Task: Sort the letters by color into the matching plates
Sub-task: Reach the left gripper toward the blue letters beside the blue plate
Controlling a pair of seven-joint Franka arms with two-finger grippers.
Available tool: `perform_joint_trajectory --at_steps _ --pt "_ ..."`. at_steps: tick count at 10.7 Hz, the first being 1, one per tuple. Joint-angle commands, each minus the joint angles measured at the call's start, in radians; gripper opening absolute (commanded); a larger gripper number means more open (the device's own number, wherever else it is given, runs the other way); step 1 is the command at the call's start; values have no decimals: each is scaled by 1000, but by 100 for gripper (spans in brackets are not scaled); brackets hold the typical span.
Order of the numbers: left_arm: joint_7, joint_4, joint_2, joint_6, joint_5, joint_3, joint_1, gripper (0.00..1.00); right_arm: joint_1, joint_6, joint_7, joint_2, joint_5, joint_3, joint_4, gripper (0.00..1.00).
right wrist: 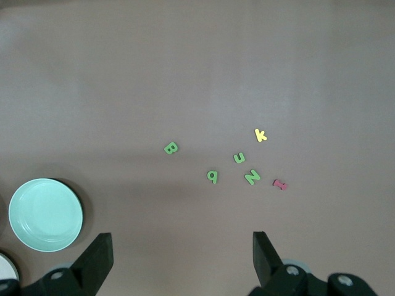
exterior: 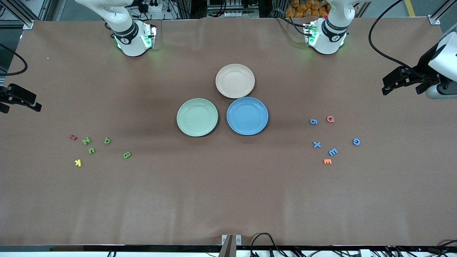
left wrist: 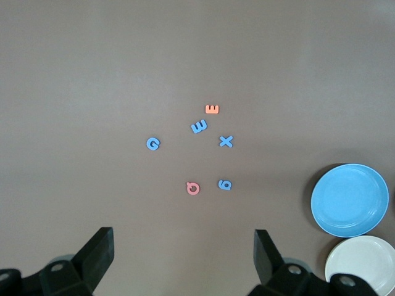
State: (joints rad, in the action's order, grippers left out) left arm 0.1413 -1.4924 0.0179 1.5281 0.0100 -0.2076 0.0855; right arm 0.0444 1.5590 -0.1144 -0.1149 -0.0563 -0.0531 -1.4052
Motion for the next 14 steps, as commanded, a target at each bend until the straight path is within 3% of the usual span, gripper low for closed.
perform_joint_trajectory --at_steps 1,7,9,14 --pt "8 0 -12 -5 -4 -3 5 100 12 3 10 -3 -5 7 6 100" --pt "1 -14 25 1 -2 -3 3 100 14 3 10 -3 -4 7 5 100" --pt "1 -32 85 39 -1 -3 20 100 14 6 10 -9 -2 7 5 100" --pt "-14 -216 137 265 87 -13 22 100 14 10 7 -12 1 7 5 100"
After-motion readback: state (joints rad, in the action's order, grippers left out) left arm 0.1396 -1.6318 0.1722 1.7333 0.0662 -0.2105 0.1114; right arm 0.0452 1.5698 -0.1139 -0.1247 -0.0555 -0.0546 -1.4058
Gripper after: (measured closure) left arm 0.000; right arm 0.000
